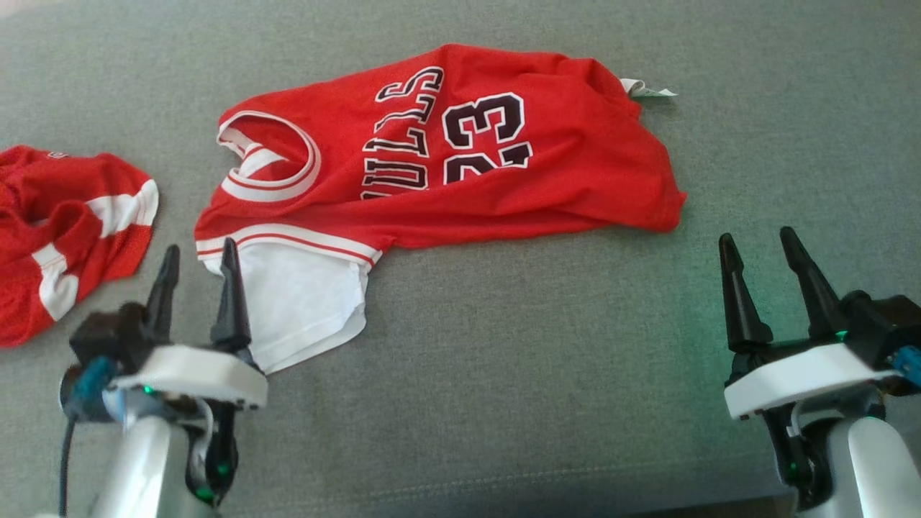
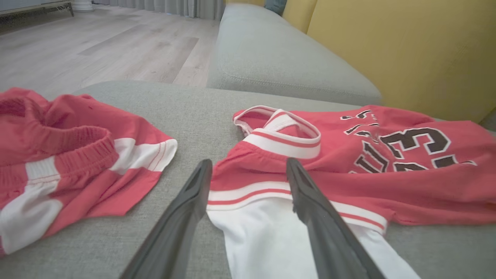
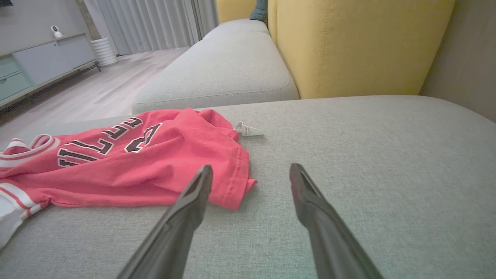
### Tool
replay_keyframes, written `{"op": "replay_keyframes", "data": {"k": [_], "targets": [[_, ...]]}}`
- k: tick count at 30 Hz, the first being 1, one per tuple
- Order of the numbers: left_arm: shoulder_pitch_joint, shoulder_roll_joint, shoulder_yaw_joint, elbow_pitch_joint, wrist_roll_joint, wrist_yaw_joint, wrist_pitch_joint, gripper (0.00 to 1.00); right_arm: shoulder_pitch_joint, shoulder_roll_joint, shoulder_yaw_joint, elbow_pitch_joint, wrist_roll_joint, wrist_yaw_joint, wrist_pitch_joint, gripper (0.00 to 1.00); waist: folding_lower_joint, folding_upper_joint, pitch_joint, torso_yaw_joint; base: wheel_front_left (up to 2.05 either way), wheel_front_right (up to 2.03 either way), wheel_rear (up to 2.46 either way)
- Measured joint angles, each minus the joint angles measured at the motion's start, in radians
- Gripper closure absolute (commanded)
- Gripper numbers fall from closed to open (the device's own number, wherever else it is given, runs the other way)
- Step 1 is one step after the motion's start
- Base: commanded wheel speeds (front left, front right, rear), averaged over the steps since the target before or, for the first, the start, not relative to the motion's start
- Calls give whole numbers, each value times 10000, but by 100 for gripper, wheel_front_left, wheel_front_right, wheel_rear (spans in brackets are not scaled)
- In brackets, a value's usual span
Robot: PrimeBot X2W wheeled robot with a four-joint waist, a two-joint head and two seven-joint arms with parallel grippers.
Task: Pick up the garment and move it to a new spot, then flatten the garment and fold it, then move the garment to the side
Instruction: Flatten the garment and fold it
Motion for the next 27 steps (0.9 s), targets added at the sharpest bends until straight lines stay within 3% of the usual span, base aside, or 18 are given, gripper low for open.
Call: {"op": "replay_keyframes", "data": {"k": [10,27], "targets": [[1520,-368,-153,-2336,894,351,-127,0,-5,-6,245,-84,-2,0,276,0,0,0,-286,119,0,0,0],[1655,-416,-318,-2483,1354,238,-127,0,-64,-119,219,395,301,0,640,0,0,0,-87,226,0,0,0]]}}
